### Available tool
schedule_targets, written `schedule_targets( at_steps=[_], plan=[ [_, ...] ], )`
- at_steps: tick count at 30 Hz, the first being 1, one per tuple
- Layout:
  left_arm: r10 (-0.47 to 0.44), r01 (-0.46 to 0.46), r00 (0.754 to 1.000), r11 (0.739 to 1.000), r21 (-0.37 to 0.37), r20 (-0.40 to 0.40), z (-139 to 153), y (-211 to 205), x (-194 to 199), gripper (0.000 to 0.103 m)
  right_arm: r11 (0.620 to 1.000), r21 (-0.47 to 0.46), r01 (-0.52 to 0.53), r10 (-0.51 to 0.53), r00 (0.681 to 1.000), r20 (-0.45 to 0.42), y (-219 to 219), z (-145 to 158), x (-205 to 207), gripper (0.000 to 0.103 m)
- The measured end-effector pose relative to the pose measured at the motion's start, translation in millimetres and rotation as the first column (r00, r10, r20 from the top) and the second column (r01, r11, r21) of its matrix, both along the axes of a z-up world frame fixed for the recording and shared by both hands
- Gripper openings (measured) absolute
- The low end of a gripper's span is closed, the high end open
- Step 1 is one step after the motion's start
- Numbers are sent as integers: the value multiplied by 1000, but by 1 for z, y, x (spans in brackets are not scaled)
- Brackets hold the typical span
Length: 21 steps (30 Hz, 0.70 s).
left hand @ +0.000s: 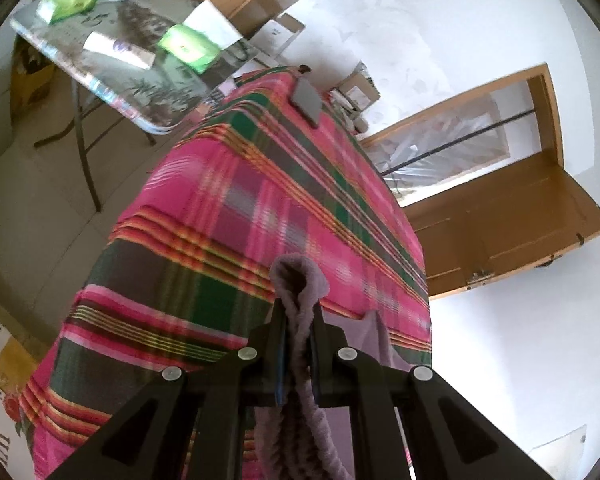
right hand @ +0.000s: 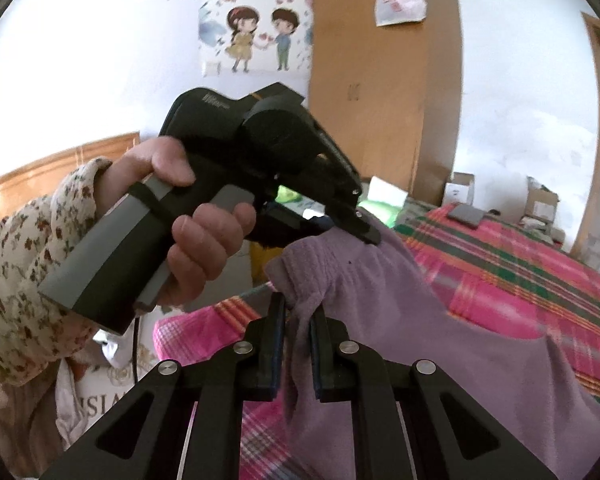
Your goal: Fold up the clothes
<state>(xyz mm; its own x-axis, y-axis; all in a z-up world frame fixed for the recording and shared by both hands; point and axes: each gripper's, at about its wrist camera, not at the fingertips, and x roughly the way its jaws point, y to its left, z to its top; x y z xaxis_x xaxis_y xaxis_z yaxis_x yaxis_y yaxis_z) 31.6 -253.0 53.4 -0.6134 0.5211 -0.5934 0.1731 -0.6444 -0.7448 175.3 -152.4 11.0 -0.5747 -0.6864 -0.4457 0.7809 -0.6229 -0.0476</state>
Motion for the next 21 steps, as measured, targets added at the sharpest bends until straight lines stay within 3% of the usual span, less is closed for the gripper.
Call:
schedule_targets(
  at_steps=[10,21],
  plan=[
    [-112,108,991,993,-51,-80,41,61,-15,9,992,-75,105,-108,993,-47,59,26,8,11],
    [-218,213,972,975,-65,-84,52,119,-36,10,969,-103,226,-232,972,-49,108,33,11,12]
  ],
)
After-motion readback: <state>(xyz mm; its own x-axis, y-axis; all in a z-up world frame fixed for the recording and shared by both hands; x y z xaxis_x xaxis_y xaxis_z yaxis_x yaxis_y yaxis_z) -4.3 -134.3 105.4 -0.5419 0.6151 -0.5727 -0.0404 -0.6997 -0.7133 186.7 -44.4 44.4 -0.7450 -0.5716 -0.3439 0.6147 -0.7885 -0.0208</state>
